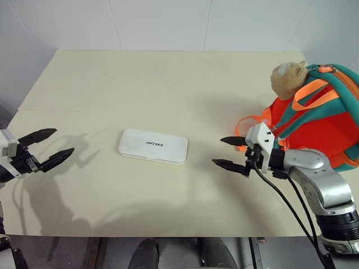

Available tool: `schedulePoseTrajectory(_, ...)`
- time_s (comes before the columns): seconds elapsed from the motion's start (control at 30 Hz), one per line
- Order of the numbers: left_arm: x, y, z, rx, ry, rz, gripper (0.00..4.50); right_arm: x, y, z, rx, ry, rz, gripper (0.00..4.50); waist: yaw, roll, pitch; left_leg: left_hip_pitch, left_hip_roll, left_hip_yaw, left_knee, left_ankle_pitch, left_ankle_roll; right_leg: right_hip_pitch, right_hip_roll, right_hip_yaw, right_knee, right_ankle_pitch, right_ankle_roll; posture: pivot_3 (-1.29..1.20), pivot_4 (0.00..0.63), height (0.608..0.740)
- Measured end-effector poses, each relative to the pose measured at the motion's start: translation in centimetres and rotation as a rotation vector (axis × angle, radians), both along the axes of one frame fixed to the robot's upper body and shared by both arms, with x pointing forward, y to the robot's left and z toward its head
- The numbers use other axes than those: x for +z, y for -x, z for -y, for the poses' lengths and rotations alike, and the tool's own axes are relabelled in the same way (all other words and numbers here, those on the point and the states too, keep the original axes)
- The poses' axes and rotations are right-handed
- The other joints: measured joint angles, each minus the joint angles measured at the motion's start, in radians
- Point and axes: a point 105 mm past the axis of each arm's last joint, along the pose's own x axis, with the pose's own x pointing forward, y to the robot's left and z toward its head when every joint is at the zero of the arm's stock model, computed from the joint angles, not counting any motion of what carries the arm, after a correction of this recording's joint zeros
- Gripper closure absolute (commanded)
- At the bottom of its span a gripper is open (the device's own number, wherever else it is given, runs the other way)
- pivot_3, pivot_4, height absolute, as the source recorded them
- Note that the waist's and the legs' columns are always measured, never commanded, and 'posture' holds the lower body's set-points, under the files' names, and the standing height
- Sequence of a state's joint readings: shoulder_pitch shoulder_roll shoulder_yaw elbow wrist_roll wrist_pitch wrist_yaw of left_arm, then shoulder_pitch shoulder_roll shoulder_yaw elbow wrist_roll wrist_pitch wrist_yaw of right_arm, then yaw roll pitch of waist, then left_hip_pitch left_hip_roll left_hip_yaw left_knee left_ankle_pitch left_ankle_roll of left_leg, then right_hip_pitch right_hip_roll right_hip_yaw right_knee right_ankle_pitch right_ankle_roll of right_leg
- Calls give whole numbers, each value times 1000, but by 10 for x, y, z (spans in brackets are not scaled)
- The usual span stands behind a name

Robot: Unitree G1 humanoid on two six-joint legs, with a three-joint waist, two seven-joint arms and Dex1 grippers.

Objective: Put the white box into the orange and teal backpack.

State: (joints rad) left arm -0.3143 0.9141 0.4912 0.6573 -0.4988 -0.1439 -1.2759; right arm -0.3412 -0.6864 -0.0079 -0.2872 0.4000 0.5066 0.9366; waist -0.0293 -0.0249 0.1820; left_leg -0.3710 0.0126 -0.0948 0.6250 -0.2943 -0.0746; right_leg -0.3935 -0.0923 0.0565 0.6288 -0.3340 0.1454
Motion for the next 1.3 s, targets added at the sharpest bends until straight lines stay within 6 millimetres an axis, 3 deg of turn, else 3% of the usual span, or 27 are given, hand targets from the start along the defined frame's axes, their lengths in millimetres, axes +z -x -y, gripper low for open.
schedulePoseTrajectory(0.37, 9, -15, 17, -67, -2, 13, 15, 4, 0, -6, -21, -26, 17, 0, 2, 0, 0, 0, -1, -1, 3, 0, 0, 1, 0, 0, 0, 1, 1, 0, 150, 740)
schedulePoseTrajectory(0.63, 19, -30, 14, -23, -14, 61, 15, 6, -3, -5, -53, -16, 39, 0, -2, 0, 0, 0, -1, -1, 3, 0, 1, 1, 0, 0, 1, 1, 1, 0, 150, 740)
schedulePoseTrajectory(1.0, 12, -44, 18, 1, -15, 23, 15, 7, -8, -7, -91, -10, 63, 0, -1, 0, 0, -1, -1, -1, 3, 0, 1, 1, 0, 0, 1, 1, 2, 0, 150, 740)
schedulePoseTrajectory(1.3, -6, -49, 36, -68, 10, -42, 2788, -4, -14, -18, -112, 16, 65, 3015, 0, 0, 0, -1, -1, -1, 4, 0, 1, 1, 0, 0, 4, 1, 2, 0, 150, 740)
